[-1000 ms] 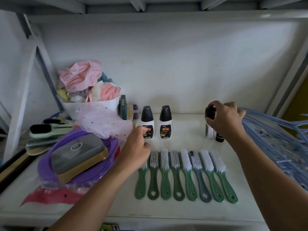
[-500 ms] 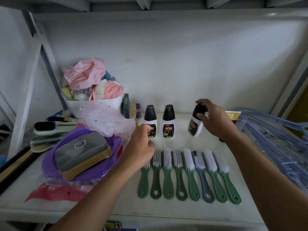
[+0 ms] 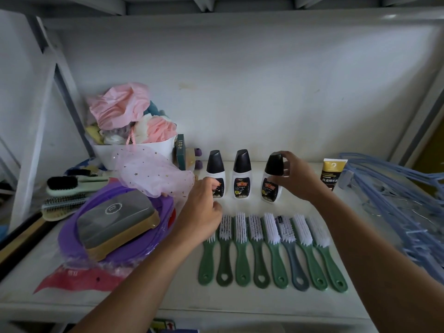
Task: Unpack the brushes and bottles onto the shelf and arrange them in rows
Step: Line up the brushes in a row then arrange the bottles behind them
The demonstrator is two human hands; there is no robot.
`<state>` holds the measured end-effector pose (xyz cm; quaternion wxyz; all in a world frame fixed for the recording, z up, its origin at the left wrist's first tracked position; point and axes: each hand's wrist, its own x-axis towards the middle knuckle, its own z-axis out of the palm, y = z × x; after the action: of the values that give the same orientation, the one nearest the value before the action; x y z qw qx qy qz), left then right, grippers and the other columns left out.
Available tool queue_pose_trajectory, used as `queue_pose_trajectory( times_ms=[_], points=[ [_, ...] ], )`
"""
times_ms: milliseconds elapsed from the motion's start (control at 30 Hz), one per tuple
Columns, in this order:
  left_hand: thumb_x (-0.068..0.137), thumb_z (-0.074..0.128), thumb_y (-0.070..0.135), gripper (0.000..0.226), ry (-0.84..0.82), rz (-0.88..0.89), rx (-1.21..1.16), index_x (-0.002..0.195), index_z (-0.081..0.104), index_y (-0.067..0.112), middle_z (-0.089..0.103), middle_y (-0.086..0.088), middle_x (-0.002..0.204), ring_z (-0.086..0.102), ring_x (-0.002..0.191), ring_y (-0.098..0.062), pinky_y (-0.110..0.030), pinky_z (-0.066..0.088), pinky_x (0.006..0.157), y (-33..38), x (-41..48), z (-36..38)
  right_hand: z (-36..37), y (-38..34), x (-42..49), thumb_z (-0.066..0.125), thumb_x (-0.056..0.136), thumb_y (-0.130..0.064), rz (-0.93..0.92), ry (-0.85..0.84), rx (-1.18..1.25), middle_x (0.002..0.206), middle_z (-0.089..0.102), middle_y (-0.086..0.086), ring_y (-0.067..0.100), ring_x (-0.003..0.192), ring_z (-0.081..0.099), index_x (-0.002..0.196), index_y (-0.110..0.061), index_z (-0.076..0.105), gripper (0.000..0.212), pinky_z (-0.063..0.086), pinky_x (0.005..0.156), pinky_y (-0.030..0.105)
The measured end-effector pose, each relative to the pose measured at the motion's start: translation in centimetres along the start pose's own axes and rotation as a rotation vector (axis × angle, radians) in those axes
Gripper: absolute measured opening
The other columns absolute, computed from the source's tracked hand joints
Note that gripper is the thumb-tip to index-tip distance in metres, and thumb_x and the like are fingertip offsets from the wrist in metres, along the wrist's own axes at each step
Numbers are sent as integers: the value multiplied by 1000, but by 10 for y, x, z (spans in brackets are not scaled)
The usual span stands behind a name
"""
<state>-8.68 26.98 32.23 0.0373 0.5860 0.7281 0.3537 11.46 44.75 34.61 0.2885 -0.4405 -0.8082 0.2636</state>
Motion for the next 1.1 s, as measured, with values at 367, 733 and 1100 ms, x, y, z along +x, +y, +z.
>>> queue_pose_trajectory(
  times_ms=[367,733,1100],
  points=[
    [93,52,2,43,-20,-12,8,133,46,16,50,1,136,46,127,-12,-9,24,87,2,0,2,21,24,-1,75,78,-3,77,-119,53,110,70,0,23,100,67,121,-22,56,50,56,89,46],
    [94,50,3,45,-51,-37,17,136,44,17,50,4,139,43,132,-10,-15,26,95,0,0,1,23,39,7,72,82,-6,123,-113,50,116,67,2,25,106,64,130,-22,51,55,52,96,50],
    [97,49,5,45,-84,-63,20,139,42,18,47,5,143,42,132,-10,-18,26,96,2,1,2,20,41,4,64,83,2,118,-180,37,105,63,-1,18,99,58,123,-14,53,44,40,85,30]
  ],
)
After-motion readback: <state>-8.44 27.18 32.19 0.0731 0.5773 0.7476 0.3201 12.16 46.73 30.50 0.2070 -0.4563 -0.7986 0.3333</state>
